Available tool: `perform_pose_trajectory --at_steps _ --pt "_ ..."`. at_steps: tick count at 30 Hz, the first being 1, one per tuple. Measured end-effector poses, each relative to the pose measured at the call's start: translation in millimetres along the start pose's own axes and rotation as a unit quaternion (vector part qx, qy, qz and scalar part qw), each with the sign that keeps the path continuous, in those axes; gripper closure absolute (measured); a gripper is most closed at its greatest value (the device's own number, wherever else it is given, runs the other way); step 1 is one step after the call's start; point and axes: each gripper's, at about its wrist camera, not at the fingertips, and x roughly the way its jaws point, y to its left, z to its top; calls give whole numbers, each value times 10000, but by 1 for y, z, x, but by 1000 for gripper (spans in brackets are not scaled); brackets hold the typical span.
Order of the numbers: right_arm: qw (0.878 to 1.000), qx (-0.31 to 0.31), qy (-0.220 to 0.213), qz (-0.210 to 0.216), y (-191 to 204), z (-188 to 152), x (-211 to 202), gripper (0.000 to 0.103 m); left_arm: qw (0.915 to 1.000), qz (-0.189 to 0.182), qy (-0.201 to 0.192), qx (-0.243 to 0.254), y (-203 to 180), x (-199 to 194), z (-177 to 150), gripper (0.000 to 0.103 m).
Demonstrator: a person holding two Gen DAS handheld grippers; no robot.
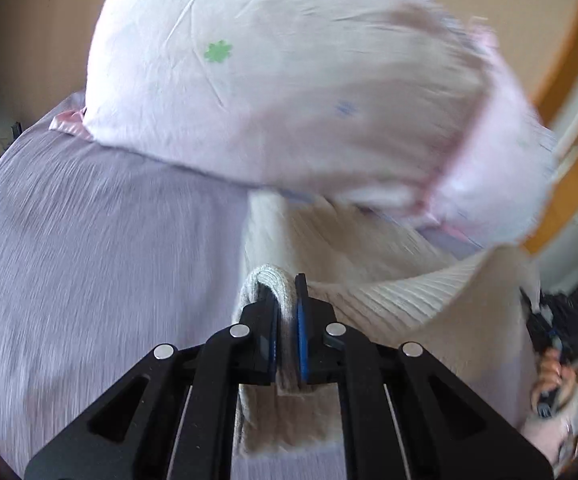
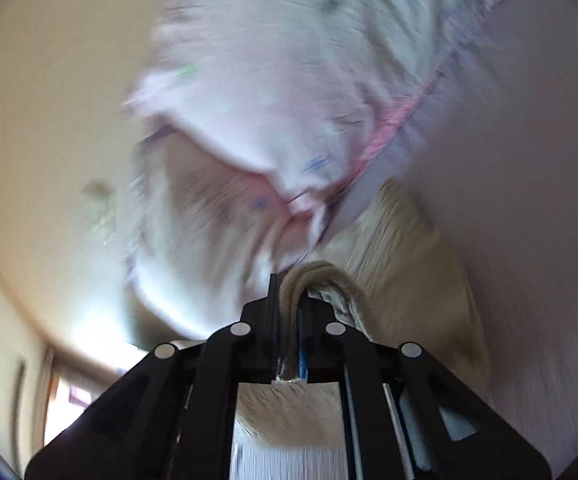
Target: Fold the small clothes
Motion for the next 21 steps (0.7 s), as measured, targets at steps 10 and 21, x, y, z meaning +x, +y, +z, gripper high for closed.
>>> perform_pose_trajectory --at_steps 10,21 --pt "9970 286 -41 -722 -28 35 62 60 9976 -91 399 -550 27 84 39 95" --pt "9546 -2719 285 -1184 59 -37 60 17 9913 -1102 -313 -645 44 35 22 83"
